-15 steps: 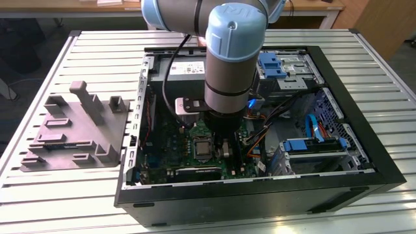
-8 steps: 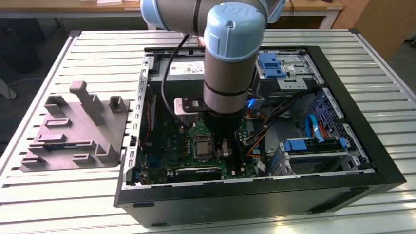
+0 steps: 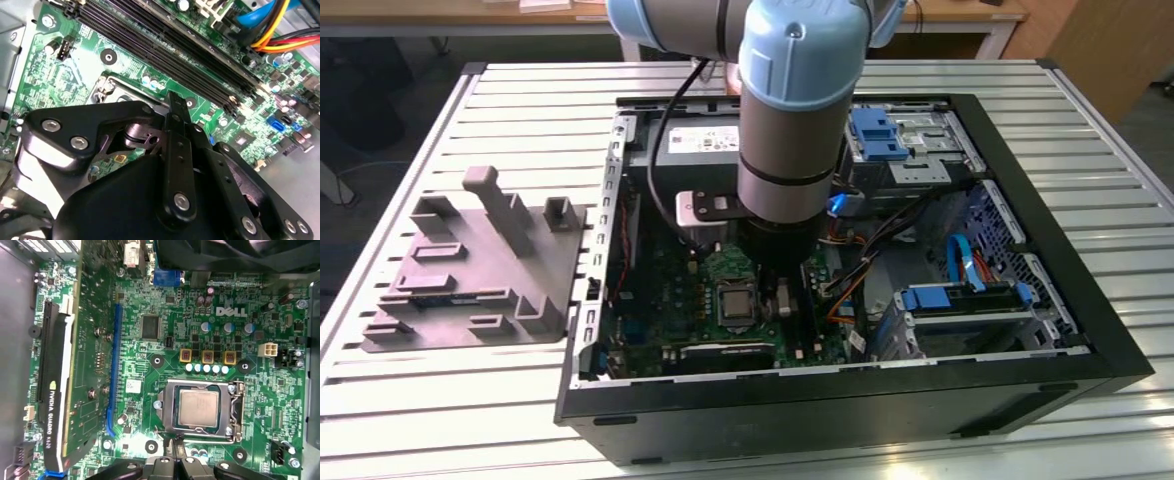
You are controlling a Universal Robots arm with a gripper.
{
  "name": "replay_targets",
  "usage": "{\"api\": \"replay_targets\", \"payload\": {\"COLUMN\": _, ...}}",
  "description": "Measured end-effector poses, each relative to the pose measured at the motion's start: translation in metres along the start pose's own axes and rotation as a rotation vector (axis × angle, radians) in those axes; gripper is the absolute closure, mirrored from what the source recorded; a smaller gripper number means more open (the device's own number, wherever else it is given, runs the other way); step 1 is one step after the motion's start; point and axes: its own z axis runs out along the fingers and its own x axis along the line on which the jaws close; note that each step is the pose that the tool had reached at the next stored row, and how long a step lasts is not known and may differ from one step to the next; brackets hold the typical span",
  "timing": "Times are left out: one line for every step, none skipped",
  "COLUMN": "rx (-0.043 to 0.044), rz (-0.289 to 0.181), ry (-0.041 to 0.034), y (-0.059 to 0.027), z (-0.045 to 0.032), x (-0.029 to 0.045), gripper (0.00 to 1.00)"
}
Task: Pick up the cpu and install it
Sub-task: 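Install the first cpu locking lever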
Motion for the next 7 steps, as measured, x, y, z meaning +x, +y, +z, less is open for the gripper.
{"api": "replay_targets", "payload": {"rx": 0.0001, "rz": 0.000, "ry": -0.0002, "y": 0.0000, "z": -0.0001, "x": 0.0000, "gripper": 0.89}}
{"api": "replay_targets", "payload": {"rx": 0.0001, "rz": 0.000, "ry": -0.0003, "y": 0.0000, "z": -0.0001, "x": 0.0000, "gripper": 0.89}}
{"api": "replay_targets", "payload": {"rx": 0.0002, "rz": 0.000, "ry": -0.0003, "y": 0.0000, "z": -0.0001, "x": 0.0000, "gripper": 0.89}}
{"api": "replay_targets", "payload": {"rx": 0.0001, "rz": 0.000, "ry": -0.0001, "y": 0.0000, "z": -0.0003, "x": 0.0000, "gripper": 0.89}}
{"api": "replay_targets", "payload": {"rx": 0.0001, "rz": 0.000, "ry": -0.0001, "y": 0.0000, "z": -0.0005, "x": 0.0000, "gripper": 0.89}}
{"api": "replay_targets", "payload": {"rx": 0.0001, "rz": 0.000, "ry": -0.0001, "y": 0.0000, "z": -0.0005, "x": 0.0000, "gripper": 0.89}}
{"api": "replay_targets", "payload": {"rx": 0.0000, "rz": 0.000, "ry": 0.0000, "y": 0.0000, "z": -0.0006, "x": 0.0001, "gripper": 0.89}}
